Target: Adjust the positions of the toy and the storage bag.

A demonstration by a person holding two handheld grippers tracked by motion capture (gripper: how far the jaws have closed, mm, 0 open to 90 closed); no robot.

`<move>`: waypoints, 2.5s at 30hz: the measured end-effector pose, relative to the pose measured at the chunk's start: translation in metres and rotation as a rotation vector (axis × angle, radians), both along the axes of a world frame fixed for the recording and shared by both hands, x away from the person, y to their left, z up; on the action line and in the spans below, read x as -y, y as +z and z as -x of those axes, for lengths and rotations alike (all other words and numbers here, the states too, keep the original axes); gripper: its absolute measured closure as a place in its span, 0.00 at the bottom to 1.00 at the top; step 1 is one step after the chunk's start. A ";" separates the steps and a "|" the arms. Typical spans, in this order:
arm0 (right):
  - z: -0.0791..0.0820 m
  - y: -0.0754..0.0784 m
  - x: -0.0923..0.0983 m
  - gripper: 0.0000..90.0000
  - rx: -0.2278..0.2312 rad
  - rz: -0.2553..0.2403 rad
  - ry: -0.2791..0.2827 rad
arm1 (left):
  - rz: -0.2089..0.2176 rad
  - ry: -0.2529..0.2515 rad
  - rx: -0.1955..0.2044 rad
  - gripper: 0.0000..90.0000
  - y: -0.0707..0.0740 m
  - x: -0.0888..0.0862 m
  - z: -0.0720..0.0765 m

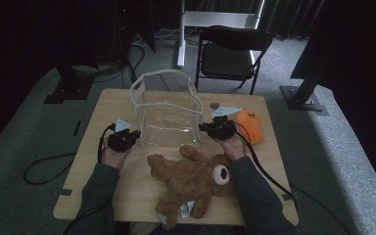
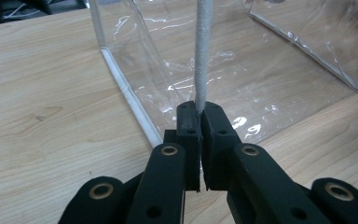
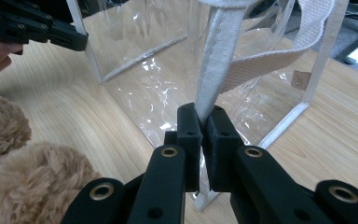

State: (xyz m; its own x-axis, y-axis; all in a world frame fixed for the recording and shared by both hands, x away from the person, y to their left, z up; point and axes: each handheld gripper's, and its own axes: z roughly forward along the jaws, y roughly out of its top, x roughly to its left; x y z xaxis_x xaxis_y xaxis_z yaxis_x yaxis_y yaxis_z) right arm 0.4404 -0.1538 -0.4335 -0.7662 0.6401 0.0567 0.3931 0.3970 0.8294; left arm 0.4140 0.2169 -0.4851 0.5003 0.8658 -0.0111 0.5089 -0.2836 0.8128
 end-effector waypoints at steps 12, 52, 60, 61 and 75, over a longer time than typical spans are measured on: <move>0.009 0.001 0.018 0.95 0.008 0.019 -0.024 | -0.004 -0.059 -0.010 0.97 0.001 0.013 0.000; 0.083 0.000 0.071 0.95 0.036 0.033 -0.073 | 0.013 -0.316 0.028 0.96 0.017 0.053 0.022; 0.087 0.000 0.074 0.95 0.033 0.026 -0.075 | 0.013 -0.318 0.032 0.96 0.016 0.055 0.024; 0.089 0.000 0.074 0.95 0.034 0.025 -0.076 | 0.013 -0.318 0.032 0.97 0.016 0.055 0.025; 0.104 0.002 0.081 0.95 0.033 0.036 -0.068 | 0.003 -0.350 0.034 0.96 0.016 0.063 0.033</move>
State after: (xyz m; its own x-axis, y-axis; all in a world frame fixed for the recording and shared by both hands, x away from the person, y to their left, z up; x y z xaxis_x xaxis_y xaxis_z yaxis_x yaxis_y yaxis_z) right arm 0.3369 -0.2351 -0.4320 -0.7223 0.6916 0.0076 0.3923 0.4005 0.8281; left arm 0.3814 0.1543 -0.4686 0.7666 0.6421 0.0083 0.3542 -0.4336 0.8286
